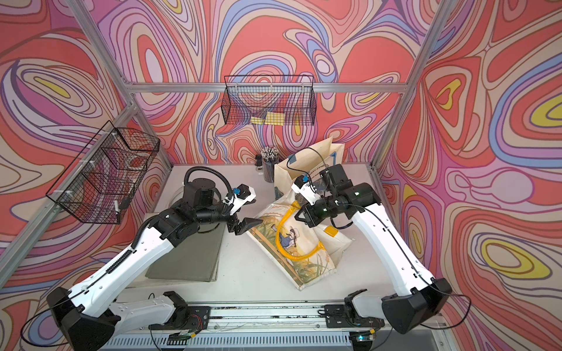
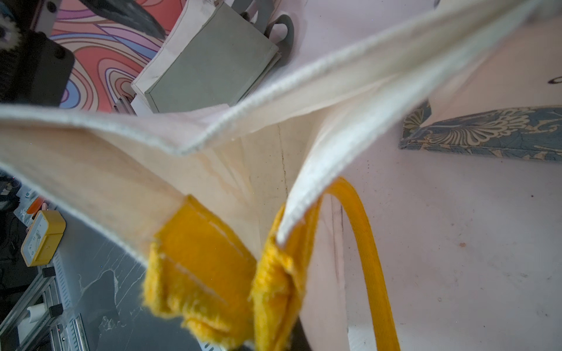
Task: Put away the canvas bag
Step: Press the canvas bag.
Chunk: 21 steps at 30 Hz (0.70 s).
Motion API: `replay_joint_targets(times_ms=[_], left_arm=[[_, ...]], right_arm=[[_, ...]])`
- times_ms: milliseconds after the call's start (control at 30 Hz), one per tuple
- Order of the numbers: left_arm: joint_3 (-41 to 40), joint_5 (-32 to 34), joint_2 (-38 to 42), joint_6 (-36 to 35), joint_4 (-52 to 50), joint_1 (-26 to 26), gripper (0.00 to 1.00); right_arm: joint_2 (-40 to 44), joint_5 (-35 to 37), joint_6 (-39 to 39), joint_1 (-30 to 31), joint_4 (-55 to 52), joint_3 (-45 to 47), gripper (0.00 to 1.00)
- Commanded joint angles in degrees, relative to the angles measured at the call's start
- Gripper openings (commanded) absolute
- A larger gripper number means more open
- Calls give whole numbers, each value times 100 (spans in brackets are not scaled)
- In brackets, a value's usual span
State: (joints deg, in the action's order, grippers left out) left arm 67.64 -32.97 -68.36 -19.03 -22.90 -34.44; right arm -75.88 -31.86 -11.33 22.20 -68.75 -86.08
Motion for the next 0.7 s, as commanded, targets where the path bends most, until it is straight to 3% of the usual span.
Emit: replay_joint_targets(times_ms=[0, 133, 233, 367, 467, 667], left_arm=[[114, -428, -99, -128, 132, 25, 82], [-127, -507, -230, 30, 314, 22, 77], [-507, -625, -226, 154, 726, 25, 65], [-839, -882, -274, 402, 1124, 25, 22], [-1186, -1088, -203, 728, 1350, 21, 4], [-2159, -776, 306, 1034, 2279, -96, 0]], right_arm=[[82, -291, -53, 149, 371, 32, 0], [48, -263, 13, 389, 532, 231, 1], [8, -224, 38, 543, 598, 300, 1], [-100, -218, 133, 626, 693, 411, 5], [-147, -186, 270, 637, 794, 572, 9], [-186, -614, 531, 638, 1094, 826, 39]])
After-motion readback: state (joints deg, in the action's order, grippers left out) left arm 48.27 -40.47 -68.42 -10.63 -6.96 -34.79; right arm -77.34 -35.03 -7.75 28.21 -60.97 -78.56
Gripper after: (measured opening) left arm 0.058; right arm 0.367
